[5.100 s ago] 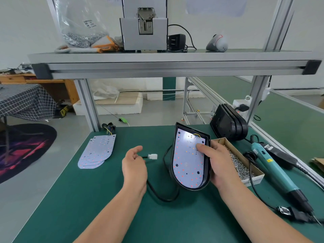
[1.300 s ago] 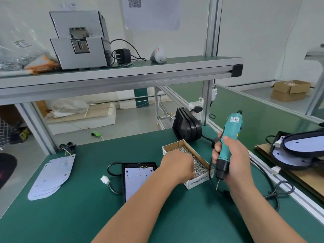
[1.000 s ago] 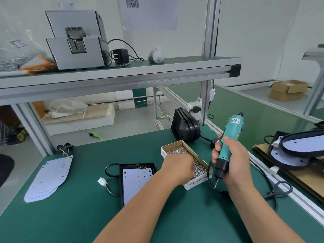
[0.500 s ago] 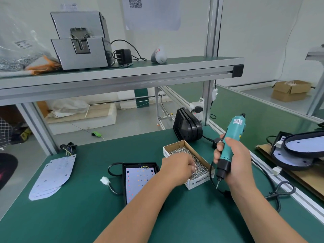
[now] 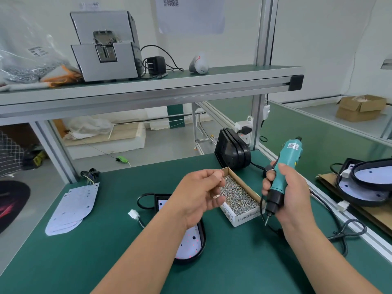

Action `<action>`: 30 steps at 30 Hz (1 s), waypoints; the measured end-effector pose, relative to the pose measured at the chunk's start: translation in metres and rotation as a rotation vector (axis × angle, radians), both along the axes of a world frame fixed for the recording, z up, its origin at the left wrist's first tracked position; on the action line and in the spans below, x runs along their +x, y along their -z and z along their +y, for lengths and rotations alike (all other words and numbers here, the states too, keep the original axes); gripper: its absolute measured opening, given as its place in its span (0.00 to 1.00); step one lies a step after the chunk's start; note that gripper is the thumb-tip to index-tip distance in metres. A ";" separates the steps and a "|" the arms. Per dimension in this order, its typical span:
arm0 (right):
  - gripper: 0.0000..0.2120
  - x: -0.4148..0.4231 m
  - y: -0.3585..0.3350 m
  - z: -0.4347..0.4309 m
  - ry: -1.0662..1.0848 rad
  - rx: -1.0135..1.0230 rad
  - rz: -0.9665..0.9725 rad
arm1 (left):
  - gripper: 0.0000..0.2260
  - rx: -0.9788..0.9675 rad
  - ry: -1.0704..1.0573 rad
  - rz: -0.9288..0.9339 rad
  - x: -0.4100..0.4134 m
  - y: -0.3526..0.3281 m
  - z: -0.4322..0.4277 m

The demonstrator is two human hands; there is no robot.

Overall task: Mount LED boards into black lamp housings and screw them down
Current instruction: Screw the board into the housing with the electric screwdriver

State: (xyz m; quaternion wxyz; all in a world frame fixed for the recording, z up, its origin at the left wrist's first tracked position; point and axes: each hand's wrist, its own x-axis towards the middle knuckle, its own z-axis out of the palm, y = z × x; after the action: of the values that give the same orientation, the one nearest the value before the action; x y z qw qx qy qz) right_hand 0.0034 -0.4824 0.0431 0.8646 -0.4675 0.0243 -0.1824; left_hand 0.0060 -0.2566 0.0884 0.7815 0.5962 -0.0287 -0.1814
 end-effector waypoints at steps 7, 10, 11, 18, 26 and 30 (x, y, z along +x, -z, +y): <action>0.10 -0.009 -0.004 0.034 -0.107 0.001 -0.083 | 0.04 -0.384 -0.096 0.279 -0.025 0.009 0.074; 0.09 -0.014 -0.012 0.058 -0.181 0.019 -0.130 | 0.07 -0.425 -0.142 0.321 -0.032 0.017 0.091; 0.09 -0.013 -0.016 0.065 -0.209 0.034 -0.143 | 0.07 -0.434 -0.151 0.326 -0.034 0.018 0.095; 0.09 0.005 -0.039 0.103 -0.318 0.265 -0.160 | 0.07 -0.528 -0.168 0.291 -0.045 0.012 0.108; 0.07 0.008 -0.026 0.129 -0.256 0.407 -0.123 | 0.05 -0.369 -0.139 0.225 -0.048 0.022 0.112; 0.03 -0.001 -0.029 0.121 -0.254 0.446 -0.196 | 0.08 -0.204 -0.068 0.116 -0.053 0.028 0.102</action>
State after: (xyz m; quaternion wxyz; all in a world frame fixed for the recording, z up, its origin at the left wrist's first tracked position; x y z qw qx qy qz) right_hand 0.0021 -0.3612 0.0725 0.9604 -0.2449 -0.0789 -0.1070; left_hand -0.0471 -0.1542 0.0600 0.8441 0.5029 0.0186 -0.1850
